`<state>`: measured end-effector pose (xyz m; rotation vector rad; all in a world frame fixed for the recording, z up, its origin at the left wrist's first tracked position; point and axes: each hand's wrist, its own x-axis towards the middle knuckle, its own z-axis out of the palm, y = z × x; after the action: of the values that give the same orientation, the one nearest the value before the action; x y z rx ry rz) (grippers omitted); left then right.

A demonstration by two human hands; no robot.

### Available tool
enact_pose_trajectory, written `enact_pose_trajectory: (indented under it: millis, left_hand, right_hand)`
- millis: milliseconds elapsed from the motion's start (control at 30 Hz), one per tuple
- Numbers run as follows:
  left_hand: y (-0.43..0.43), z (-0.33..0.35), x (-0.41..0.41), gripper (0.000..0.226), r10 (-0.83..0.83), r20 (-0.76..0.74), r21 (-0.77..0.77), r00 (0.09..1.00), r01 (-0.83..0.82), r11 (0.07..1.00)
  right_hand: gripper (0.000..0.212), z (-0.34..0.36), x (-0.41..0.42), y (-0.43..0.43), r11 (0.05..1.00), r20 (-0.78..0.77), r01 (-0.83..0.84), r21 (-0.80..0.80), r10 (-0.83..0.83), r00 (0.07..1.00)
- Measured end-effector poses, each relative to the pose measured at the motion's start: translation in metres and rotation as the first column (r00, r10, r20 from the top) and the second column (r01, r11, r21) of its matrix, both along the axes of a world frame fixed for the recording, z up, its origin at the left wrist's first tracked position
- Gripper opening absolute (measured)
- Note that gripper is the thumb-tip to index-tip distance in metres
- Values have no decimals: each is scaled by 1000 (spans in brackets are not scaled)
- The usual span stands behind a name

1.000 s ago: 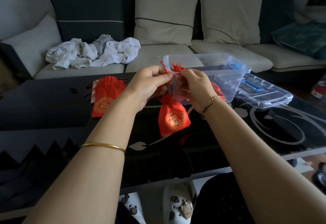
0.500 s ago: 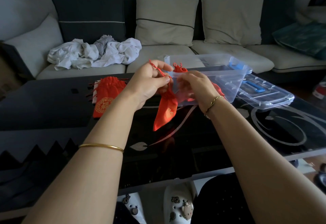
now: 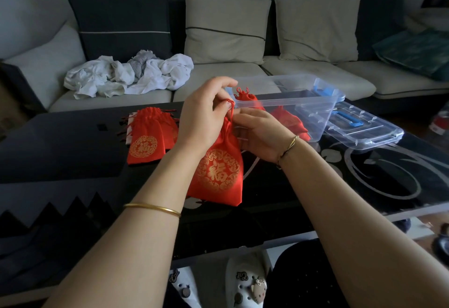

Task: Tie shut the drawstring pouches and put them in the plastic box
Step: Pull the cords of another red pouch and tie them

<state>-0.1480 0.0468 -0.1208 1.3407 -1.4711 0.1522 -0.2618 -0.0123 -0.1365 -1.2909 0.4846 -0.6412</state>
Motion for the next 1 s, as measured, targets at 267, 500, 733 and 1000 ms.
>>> enact_pose_trajectory:
  millis: [267, 500, 733, 1000]
  left_hand:
    - [-4, -3, 2, 18, -95, -389, 154, 916, 166, 974]
    - [-1, -11, 8, 15, -11, -631, 276, 775, 239, 931]
    - [-4, -11, 13, 30, 254, -652, 416, 714, 57, 908]
    - [-1, -2, 5, 36, 13, -933, 121, 360, 278, 953]
  right_hand:
    - [24, 3, -2, -11, 976, 2, 172, 132, -174, 985]
    - [29, -2, -5, -14, 942, 38, 242, 233, -258, 965]
    - [30, -9, -9, -15, 830, 360, 12, 557, -254, 898]
    - [26, -25, -8, -24, 740, 185, 178, 649, -381, 906]
